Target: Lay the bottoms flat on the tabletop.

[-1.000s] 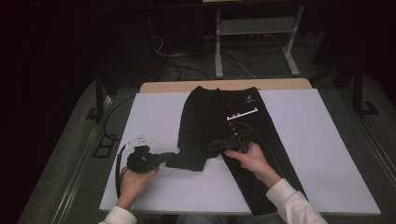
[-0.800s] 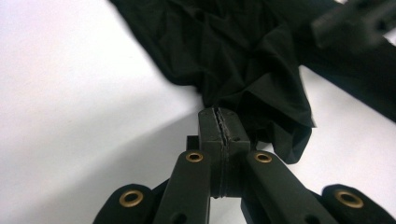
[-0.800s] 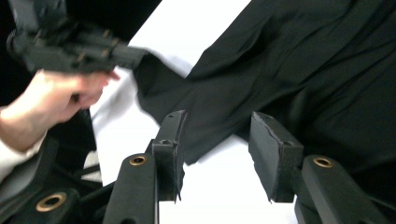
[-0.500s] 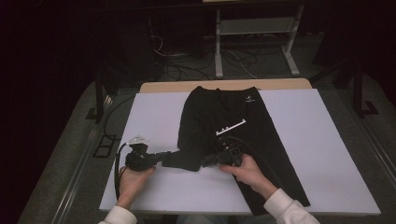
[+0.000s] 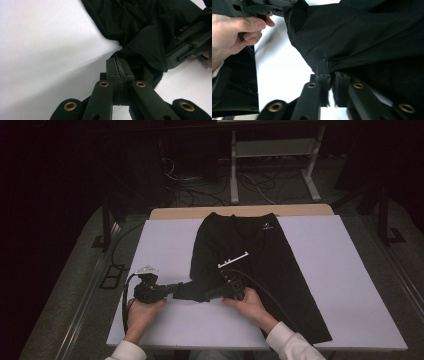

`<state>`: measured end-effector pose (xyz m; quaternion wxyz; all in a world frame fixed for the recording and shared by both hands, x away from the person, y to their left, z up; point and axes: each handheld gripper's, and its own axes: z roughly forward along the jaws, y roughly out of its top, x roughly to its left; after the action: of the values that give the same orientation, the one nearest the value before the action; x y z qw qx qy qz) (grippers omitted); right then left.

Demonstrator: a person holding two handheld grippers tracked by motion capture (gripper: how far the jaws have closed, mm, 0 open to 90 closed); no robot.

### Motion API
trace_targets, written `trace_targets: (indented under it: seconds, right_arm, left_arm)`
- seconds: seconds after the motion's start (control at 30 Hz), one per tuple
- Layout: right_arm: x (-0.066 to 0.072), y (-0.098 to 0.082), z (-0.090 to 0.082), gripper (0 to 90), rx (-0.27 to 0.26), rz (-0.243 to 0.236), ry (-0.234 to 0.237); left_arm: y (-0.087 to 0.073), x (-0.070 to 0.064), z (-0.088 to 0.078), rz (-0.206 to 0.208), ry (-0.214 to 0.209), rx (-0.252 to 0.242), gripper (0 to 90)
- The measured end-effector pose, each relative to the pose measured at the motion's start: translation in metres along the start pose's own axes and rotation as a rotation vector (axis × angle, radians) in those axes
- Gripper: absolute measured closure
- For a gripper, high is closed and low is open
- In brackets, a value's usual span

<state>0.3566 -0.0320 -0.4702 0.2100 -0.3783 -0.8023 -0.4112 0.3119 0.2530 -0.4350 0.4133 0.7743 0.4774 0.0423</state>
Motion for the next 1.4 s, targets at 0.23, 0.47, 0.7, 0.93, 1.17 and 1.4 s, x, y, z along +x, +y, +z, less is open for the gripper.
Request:
trace_targets:
  seconds: [0.23, 0.47, 0.7, 0.93, 1.17, 1.4]
  right_arm:
    - [0.007, 0.0, -0.022, 86.4, 0.082, -0.001, 0.042]
    - [0.019, -0.013, -0.048, 86.4, 0.179, 0.019, 0.053]
    - [0.023, -0.035, -0.049, 86.4, 0.238, 0.064, 0.079]
    - [0.035, -0.049, -0.039, 86.5, 0.302, 0.072, 0.13]
    - [0.039, -0.059, -0.026, 86.4, 0.342, 0.08, 0.152]
    - [0.041, -0.062, -0.021, 86.4, 0.35, 0.078, 0.161]
  left_arm:
    - [0.001, -0.013, -0.009, 0.094, -0.059, 0.003, 89.8]
    - [-0.007, -0.034, -0.019, 0.314, -0.166, 0.068, 89.8]
    - [-0.015, -0.046, -0.037, 0.548, -0.23, 0.182, 89.8]
    - [-0.023, -0.053, -0.043, 0.649, -0.239, 0.275, 89.8]
    - [-0.028, -0.05, -0.042, 0.663, -0.261, 0.301, 89.6]
    - [-0.028, -0.047, -0.041, 0.657, -0.288, 0.318, 89.2]
